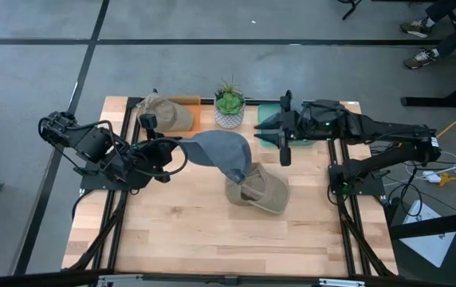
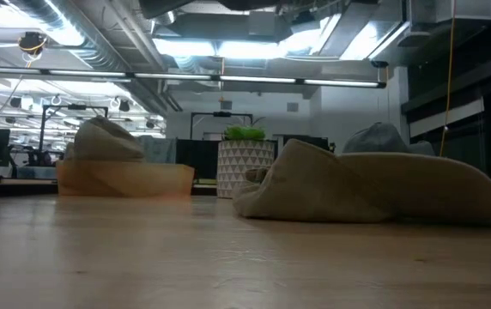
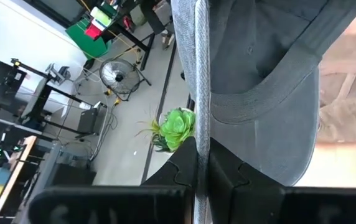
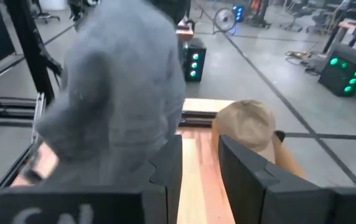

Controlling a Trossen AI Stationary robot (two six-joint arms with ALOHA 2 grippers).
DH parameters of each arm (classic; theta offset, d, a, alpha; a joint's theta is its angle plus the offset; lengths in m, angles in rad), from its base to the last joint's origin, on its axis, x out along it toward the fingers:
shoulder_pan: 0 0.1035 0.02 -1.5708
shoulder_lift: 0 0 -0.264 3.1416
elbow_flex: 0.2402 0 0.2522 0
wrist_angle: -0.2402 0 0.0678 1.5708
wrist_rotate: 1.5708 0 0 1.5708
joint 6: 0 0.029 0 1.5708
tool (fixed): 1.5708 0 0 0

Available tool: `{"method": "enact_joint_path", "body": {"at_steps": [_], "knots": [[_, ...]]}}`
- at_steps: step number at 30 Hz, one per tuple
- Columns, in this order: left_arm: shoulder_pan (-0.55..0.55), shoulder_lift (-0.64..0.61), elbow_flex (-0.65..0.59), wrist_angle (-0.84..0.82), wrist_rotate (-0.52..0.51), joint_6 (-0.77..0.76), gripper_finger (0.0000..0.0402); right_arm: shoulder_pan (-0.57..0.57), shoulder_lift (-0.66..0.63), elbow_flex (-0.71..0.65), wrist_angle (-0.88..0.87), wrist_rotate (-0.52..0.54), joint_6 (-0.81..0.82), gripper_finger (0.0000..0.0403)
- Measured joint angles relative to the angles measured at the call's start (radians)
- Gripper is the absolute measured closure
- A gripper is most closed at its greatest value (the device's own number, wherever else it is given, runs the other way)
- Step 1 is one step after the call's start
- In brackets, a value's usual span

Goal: Pick & Place hat
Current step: Put the gray cap into the green bin

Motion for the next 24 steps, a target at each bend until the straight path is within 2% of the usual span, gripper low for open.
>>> {"method": "enact_joint_path", "body": {"at_steps": [6,10,12,18,24], "knots": [[0.0,0.0,0.0,0.051,-0.003,-0.002,0.039,0.0,0.082,-0.002,0.094,-0.098,0.055,0.0299],[0.0,0.0,0.0,0.052,-0.002,-0.002,0.0389,0.0,0.097,-0.002,0.201,-0.207,0.059,0.0299],[0.0,0.0,0.0,0.052,-0.002,-0.002,0.0389,0.0,0.094,-0.002,0.212,-0.216,0.067,0.0299],[0.0,0.0,0.0,0.051,-0.002,-0.002,0.0389,-0.007,0.058,-0.002,0.179,-0.245,0.111,0.0299],[0.0,0.0,0.0,0.05,0.001,-0.011,0.0389,-0.006,0.017,-0.002,0.046,-0.26,0.104,0.0299]]}}
